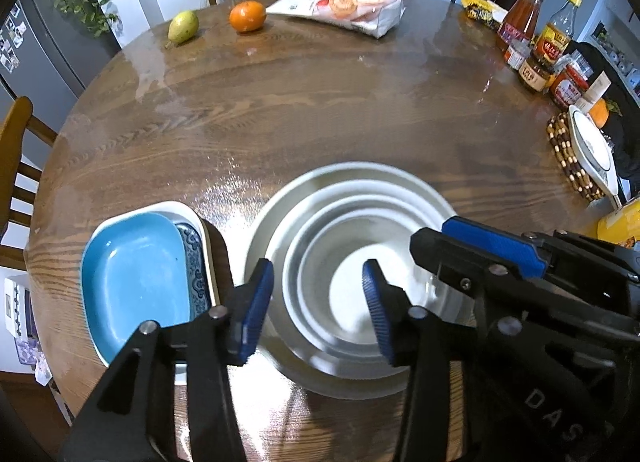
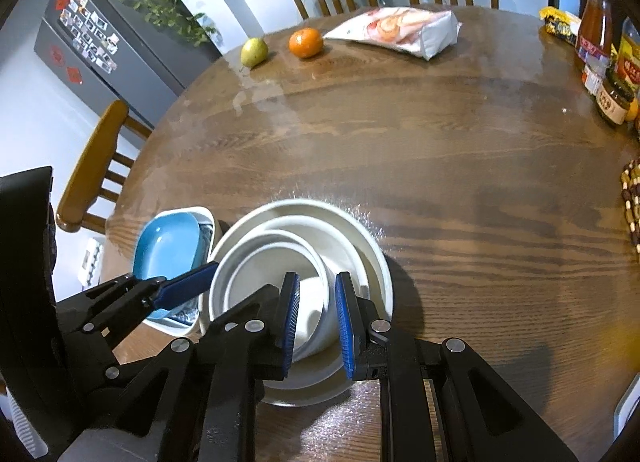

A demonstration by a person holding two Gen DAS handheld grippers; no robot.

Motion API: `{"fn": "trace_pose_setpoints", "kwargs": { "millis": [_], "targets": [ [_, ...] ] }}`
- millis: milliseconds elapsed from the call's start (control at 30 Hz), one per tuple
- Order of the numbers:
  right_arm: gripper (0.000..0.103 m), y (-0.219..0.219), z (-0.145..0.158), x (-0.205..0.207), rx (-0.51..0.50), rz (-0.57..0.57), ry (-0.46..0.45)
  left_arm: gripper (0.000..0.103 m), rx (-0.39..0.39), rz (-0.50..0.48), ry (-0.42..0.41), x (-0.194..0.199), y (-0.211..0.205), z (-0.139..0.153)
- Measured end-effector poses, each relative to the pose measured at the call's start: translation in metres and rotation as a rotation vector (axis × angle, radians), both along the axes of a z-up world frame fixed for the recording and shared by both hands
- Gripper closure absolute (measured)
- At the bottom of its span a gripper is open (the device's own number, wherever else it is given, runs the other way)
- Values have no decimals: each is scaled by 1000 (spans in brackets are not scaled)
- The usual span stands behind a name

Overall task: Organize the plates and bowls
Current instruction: 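Open both tools to release the ramekin inside the bowls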

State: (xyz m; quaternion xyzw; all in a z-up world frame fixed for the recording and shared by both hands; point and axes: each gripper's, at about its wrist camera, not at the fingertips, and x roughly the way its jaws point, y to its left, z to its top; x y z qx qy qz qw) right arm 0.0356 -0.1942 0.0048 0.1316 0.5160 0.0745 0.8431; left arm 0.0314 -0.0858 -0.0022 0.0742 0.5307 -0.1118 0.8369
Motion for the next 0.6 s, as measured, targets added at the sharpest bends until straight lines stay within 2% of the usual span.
{"fn": "trace_pose_setpoints", "kwargs": {
  "millis": [100, 167, 233, 300, 367, 600],
  "targets": [
    [80, -1, 6, -3, 10, -4, -14, 55, -8, 0, -14, -2, 1, 6],
    [75, 0, 11, -5, 19, -3, -31, 49, -16, 0, -25, -5, 3, 10],
    [67, 0, 17, -9, 23, -5, -54, 39, -24, 1, -40, -9, 6, 16],
    [59, -1, 22, -12, 24, -11, -72, 35, -31, 6, -48, -10, 7, 19],
    [55, -4, 27, -15, 31, -22, -94, 29, -40, 15, -53, -13, 10, 22],
    [52, -15, 39, -26, 42, -51, -137, 26, -83, 52, -70, -20, 23, 33]
  ]
}}
